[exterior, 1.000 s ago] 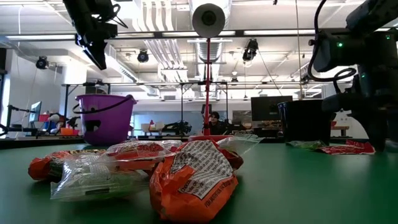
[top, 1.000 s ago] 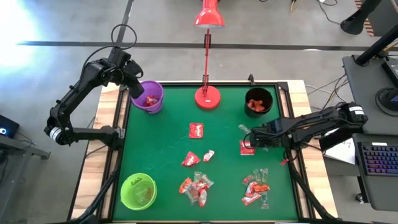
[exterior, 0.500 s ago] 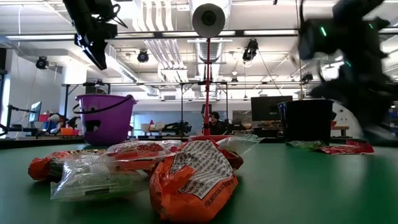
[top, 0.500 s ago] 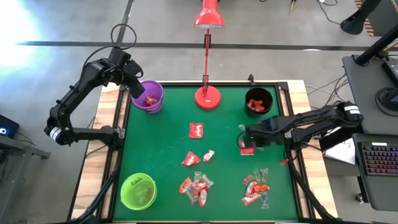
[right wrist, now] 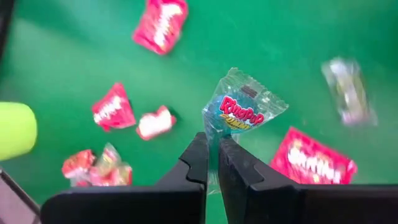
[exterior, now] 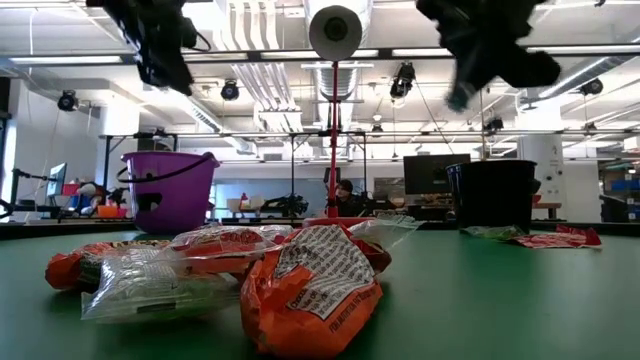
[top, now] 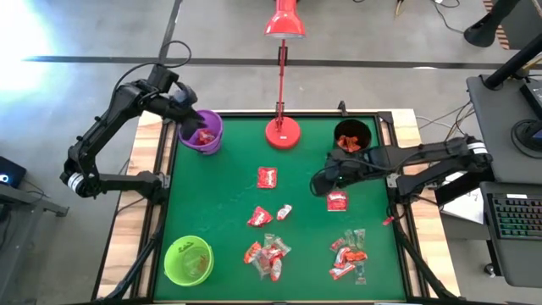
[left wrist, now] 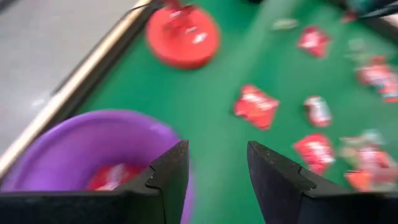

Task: Sort candy
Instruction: Put the blue gummy into the light green bucket

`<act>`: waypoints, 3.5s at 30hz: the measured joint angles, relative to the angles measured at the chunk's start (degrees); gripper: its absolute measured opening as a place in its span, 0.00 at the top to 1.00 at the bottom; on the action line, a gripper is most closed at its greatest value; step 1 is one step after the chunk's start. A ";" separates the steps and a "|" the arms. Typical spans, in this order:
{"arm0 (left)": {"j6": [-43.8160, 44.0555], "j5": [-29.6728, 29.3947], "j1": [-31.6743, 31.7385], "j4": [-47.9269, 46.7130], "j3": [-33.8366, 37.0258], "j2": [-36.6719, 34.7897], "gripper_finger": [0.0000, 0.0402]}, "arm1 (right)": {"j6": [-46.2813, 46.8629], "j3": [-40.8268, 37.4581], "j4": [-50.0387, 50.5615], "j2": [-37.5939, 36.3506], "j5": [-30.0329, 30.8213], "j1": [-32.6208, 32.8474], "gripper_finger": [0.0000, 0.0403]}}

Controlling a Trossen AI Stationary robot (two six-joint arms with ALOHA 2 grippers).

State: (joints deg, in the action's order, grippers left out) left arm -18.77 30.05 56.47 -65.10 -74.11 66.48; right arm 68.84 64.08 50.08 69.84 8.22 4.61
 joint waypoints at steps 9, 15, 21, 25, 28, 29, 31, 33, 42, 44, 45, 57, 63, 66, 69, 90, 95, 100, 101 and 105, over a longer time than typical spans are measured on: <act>1.00 13.09 -4.57 2.77 -0.01 0.00 0.53 | -13.42 7.86 -8.51 5.68 3.88 -0.41 0.97; 4.35 18.03 -9.40 9.59 0.00 0.00 0.53 | -23.72 13.80 -16.63 11.45 2.98 -2.31 0.97; 4.31 20.18 -14.07 17.13 -0.02 0.02 0.54 | -32.18 22.54 -19.12 17.24 -1.52 -3.97 0.97; 4.31 20.24 -16.83 20.77 -0.01 0.02 0.54 | -37.07 27.95 -19.07 20.72 -2.82 -4.16 0.97; 4.29 20.21 -18.73 22.55 -0.01 0.02 0.54 | -40.19 31.65 -19.06 23.15 -3.93 -4.58 0.97; 4.30 20.21 -19.31 23.02 -0.01 0.02 0.54 | -41.07 32.94 -19.09 24.01 -4.14 -4.68 0.97; 4.29 20.21 -20.25 23.77 0.00 0.06 0.54 | -42.74 35.38 -19.06 25.59 -4.19 -4.89 0.97; 4.32 20.23 -21.12 24.91 -0.02 0.48 0.54 | -43.93 37.65 -19.07 27.05 -4.25 -5.18 0.97; 4.28 26.03 -23.56 26.74 -0.02 5.95 0.54 | -47.23 46.26 -18.27 31.96 -6.79 -6.19 0.97; 3.92 30.91 -23.54 26.88 -0.02 7.17 0.54 | -47.92 47.92 -16.43 32.69 -6.99 -6.42 0.97; 3.64 32.79 -23.54 27.14 -0.02 7.58 0.54 | -48.30 48.39 -15.61 32.90 -7.21 -6.44 0.97; 2.59 34.79 -23.54 27.04 -0.02 11.07 0.54 | -47.85 48.59 -15.60 33.45 -6.79 -6.79 0.97; 2.12 34.62 -23.54 28.68 -0.02 11.61 0.57 | -47.85 48.59 -15.62 33.44 -6.94 -6.79 0.97; 2.10 34.56 -23.54 29.87 -0.02 11.58 0.61 | -47.85 48.59 -15.64 33.44 -7.01 -6.79 0.97; 2.10 34.56 -23.54 29.98 -0.02 11.62 0.67 | -47.85 48.59 -15.62 33.44 -7.03 -6.81 0.97; 2.15 34.81 -23.54 29.97 -0.02 11.78 0.99 | -49.21 48.54 -15.47 33.44 -6.75 -6.81 0.96; 2.15 34.41 -23.53 29.98 -0.02 11.78 0.99 | -49.35 48.54 -15.52 33.44 -6.79 -6.79 0.86; 3.30 34.28 -23.46 29.64 -0.02 11.78 0.99 | -49.38 48.54 -15.60 33.44 -6.81 -6.77 0.72; 3.33 34.22 -23.46 28.94 -0.02 11.76 1.00 | -49.38 48.61 -15.26 33.44 -6.87 -6.74 0.70; 2.78 34.03 -23.39 22.99 -0.02 11.13 1.00 | -50.20 49.68 -11.19 33.11 -6.78 -6.90 0.63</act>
State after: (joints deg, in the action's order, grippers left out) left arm -15.99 64.07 33.08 -42.11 -74.13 77.61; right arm 18.64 113.76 38.88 102.96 1.44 -2.29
